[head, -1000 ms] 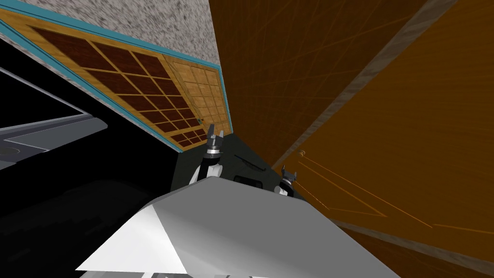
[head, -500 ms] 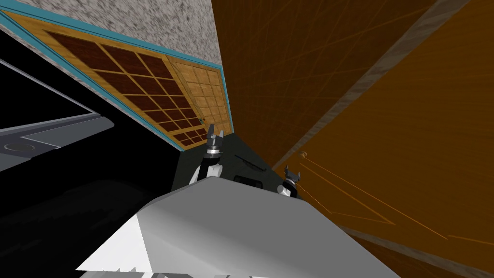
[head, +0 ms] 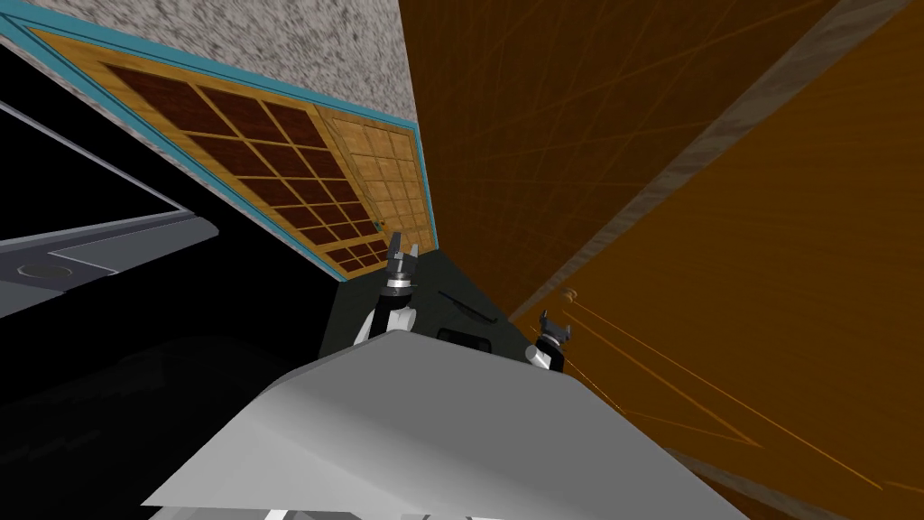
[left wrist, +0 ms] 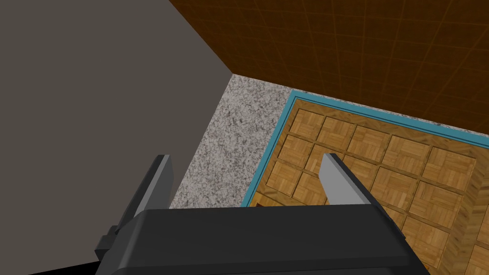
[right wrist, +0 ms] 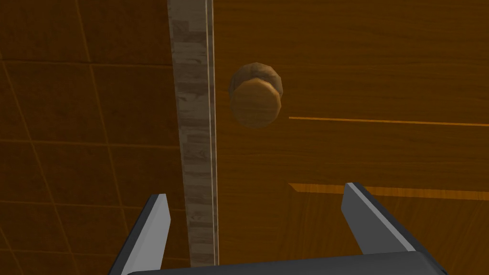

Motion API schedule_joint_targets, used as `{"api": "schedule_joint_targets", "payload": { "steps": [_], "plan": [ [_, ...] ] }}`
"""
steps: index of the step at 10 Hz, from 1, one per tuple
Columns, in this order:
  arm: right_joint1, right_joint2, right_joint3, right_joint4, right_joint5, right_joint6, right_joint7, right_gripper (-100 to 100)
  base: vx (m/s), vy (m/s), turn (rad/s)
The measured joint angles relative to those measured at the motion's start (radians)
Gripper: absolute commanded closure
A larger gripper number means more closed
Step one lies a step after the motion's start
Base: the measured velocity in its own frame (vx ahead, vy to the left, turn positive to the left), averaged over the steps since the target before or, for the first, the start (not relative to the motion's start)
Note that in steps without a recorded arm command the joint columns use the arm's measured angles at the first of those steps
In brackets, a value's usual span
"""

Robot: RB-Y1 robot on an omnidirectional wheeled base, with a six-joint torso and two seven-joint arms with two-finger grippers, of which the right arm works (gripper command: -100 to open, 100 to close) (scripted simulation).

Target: Pull the door open

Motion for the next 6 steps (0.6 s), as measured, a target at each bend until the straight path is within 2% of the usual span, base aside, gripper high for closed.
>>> {"api": "schedule_joint_targets", "payload": {
  "steps": [1,2,4,5,6],
  "plan": [
    [-0.011,-0.005,-0.014,0.028,0.010,-0.002,-0.020,-100,0.093,-0.061,0.032],
    [-0.012,-0.009,-0.035,0.022,0.014,0.009,-0.026,-100,0.106,-0.081,0.030],
    [-0.035,-0.019,-0.073,0.055,0.030,0.024,-0.051,-100,0.140,-0.087,0.020],
    [-0.052,-0.024,-0.087,0.089,0.040,0.021,-0.070,-100,0.183,-0.096,0.015],
    [-0.048,-0.026,-0.105,0.079,0.044,0.031,-0.075,-100,0.189,-0.118,0.003]
  ]
}}
